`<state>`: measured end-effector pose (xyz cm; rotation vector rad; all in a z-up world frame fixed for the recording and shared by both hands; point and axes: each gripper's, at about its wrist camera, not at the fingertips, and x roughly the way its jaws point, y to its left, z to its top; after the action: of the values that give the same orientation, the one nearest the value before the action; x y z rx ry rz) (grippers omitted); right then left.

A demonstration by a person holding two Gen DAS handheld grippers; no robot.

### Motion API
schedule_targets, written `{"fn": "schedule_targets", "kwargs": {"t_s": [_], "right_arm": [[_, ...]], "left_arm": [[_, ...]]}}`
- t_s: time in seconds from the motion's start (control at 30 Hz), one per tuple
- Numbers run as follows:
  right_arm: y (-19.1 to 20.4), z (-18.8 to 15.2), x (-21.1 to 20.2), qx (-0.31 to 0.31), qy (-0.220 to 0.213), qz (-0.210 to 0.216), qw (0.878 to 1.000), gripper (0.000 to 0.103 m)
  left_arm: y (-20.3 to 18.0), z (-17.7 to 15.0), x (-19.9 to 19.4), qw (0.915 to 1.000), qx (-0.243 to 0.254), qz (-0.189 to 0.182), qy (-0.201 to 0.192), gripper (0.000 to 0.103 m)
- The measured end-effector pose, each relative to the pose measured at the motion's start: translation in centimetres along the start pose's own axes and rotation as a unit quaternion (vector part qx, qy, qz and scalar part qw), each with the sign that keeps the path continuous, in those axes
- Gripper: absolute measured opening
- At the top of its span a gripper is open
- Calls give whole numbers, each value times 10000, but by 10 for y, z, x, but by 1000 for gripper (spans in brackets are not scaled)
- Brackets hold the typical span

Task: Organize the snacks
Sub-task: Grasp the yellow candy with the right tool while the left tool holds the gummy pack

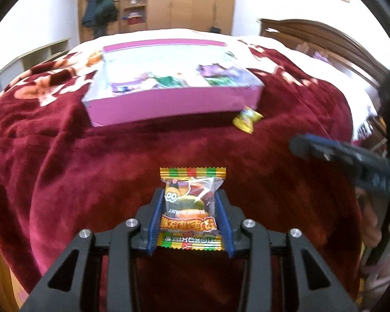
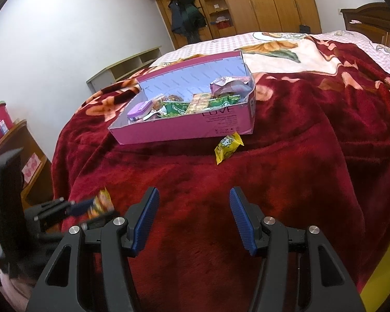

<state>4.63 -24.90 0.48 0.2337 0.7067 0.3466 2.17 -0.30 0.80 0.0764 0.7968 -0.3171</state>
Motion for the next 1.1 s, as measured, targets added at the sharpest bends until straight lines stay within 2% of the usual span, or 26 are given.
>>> {"fn": "schedule_targets", "kwargs": {"t_s": [0.13,0.2,0.4,0.6,0.67,0.9,1.1], "right_arm": [[0,3,4,-21,33,-24,10000,58],[1,7,7,-64,50,-67,9999,58],[6,22,16,-189,20,-141,9997,58],[4,36,45,-98,185,-363,9991,58],[3,39,56,-115,214,-576,9980,58],[-6,46,83,-172,302,-999,9944,58],[-14,46,98,-109,425,-956,9945,58]], "left_arm": [[13,17,9,9996,-281,90,-46,40],[17,25,14,9989,-353,269,-131,40],[28,37,34,9966,-648,485,-151,40],[35,31,52,9948,-867,528,32,40],[36,28,57,9943,-913,550,99,40],[38,24,62,9939,-941,561,105,41],[37,23,65,9940,-892,618,102,41]]}}
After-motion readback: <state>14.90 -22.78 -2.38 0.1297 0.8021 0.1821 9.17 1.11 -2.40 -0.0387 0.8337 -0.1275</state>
